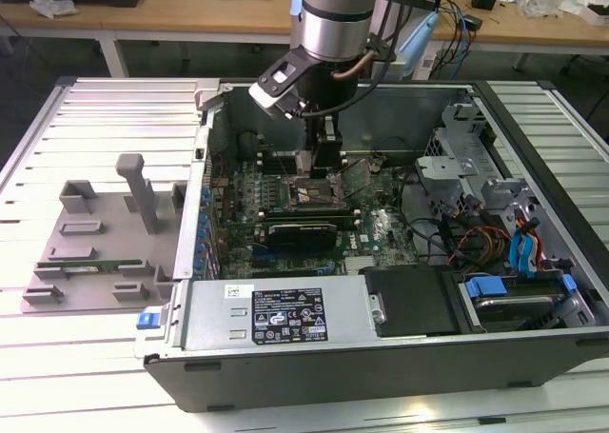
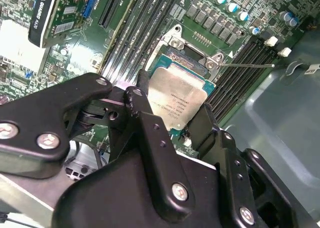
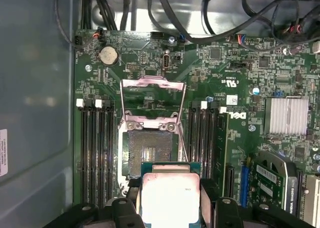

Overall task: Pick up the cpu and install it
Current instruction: 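Place the cpu into insertion slot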

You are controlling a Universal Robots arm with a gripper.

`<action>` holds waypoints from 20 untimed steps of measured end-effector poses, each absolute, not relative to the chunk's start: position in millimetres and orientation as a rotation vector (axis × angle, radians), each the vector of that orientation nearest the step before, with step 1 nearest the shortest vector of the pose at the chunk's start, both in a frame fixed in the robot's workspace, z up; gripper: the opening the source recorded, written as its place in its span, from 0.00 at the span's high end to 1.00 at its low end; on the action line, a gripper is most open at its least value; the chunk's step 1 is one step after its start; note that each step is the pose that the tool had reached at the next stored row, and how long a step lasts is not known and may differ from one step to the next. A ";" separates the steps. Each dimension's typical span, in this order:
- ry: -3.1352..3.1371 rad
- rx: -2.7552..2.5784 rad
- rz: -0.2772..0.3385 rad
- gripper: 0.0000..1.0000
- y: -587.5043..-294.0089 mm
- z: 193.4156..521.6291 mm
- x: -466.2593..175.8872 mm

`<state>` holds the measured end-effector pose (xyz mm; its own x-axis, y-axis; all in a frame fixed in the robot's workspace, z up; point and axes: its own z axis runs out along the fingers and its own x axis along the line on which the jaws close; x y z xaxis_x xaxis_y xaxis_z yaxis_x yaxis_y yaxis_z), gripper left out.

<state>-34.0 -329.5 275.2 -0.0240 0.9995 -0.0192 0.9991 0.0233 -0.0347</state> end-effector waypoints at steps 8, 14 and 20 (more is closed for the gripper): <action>-2.177 -2.248 0.059 0.45 -329.5 275.0 -34.0; -2.108 -2.311 0.059 0.45 -329.5 274.8 -34.0; -2.274 -2.152 0.060 0.45 -329.6 274.0 -34.0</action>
